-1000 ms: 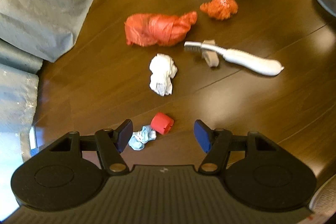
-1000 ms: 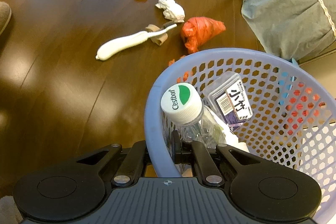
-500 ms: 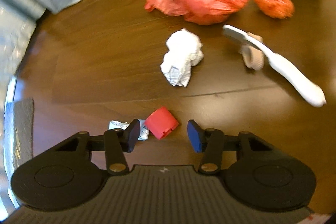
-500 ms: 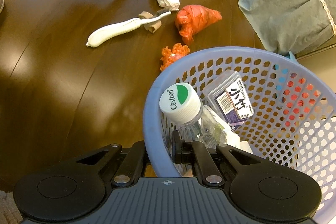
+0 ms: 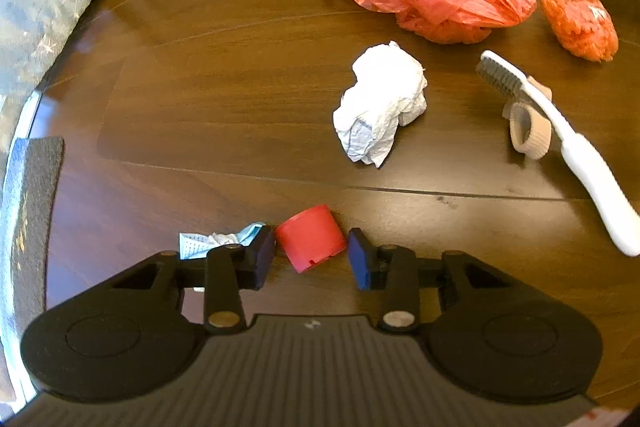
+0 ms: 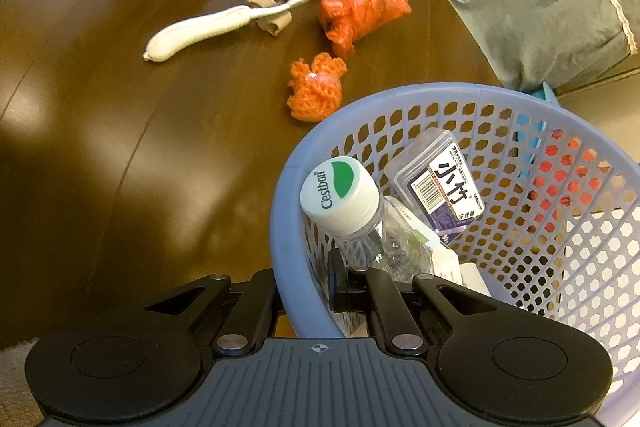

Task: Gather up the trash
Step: 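Grasp the red cap with the left tool, then carry the red cap to the basket and release it with the left tool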

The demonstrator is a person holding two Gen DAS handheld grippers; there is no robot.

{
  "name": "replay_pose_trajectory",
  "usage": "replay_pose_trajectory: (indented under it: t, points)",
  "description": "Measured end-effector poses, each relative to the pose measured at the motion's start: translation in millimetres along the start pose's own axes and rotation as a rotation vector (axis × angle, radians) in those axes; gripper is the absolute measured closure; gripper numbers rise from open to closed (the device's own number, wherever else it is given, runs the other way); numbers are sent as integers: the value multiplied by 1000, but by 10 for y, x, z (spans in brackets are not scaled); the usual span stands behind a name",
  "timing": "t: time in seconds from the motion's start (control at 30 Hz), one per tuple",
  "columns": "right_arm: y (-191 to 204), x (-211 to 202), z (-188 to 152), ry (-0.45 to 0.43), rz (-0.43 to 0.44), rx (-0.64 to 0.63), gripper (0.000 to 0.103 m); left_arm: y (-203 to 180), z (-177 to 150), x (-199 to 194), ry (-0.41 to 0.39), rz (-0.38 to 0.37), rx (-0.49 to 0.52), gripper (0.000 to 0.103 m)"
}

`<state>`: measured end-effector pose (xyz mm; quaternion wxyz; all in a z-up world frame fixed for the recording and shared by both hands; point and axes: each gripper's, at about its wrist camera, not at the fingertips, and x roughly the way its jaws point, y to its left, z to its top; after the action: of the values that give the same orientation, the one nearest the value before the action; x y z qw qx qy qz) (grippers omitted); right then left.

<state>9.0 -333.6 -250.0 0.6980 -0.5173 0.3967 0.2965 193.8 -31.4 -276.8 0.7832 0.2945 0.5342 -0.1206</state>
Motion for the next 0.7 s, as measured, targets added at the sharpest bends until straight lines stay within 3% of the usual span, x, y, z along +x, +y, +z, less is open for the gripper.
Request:
replay_pose_trajectory:
  t: [0.43,0.7]
  points:
    - [-17,31,-26,15,-13,8,100,-415,-148,-387,-69,-26,216,69]
    - [-33,36,-3,20,-10,9,100,-516,9,-765,-113,-48,299,69]
